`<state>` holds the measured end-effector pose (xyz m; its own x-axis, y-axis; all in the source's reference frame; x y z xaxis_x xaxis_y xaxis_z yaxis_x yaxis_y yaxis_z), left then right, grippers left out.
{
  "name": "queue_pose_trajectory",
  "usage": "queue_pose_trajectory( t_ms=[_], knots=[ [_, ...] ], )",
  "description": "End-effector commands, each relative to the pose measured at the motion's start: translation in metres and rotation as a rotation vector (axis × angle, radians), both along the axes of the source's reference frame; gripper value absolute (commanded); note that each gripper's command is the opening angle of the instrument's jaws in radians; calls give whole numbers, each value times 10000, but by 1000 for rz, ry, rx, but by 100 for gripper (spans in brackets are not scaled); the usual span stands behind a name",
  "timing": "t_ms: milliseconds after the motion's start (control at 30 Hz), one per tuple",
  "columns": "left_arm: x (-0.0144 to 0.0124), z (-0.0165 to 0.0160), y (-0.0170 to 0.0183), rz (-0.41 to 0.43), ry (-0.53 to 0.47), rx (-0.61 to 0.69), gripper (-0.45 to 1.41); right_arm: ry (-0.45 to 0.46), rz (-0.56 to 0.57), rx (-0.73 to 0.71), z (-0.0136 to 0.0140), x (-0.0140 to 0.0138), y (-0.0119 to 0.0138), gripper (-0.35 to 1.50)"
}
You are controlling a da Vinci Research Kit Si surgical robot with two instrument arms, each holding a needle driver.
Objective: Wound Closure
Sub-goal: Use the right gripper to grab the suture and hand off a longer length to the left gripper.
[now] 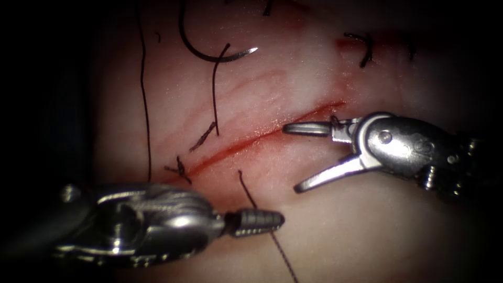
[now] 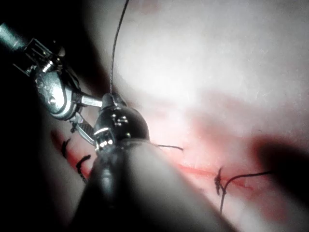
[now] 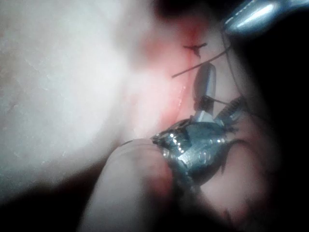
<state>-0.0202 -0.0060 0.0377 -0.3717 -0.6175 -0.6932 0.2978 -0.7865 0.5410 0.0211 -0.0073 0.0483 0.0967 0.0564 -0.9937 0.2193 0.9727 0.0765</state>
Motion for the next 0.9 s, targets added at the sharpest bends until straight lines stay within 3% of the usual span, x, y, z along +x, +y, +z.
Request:
queue_pose_trajectory(
  t_ms=[33,300,367,600,800,900],
  knots=[
    [-3,5,7,0,3,-7,-35,-27,-23,-29,12,13,-5,120],
    [-2,4,7,-1,7,-7,-35,-31,-19,-87,22,38,-9,115],
    [-2,4,7,1,10,-6,-35,-36,1,-128,22,46,-4,101],
    [-2,4,7,0,14,-6,-35,-24,37,-183,21,70,0,104],
    [-2,4,7,0,14,-7,-35,-13,36,-221,28,82,-13,104],
    [-2,4,7,0,14,-7,-35,50,-54,-215,31,82,-19,-35]
  ],
)
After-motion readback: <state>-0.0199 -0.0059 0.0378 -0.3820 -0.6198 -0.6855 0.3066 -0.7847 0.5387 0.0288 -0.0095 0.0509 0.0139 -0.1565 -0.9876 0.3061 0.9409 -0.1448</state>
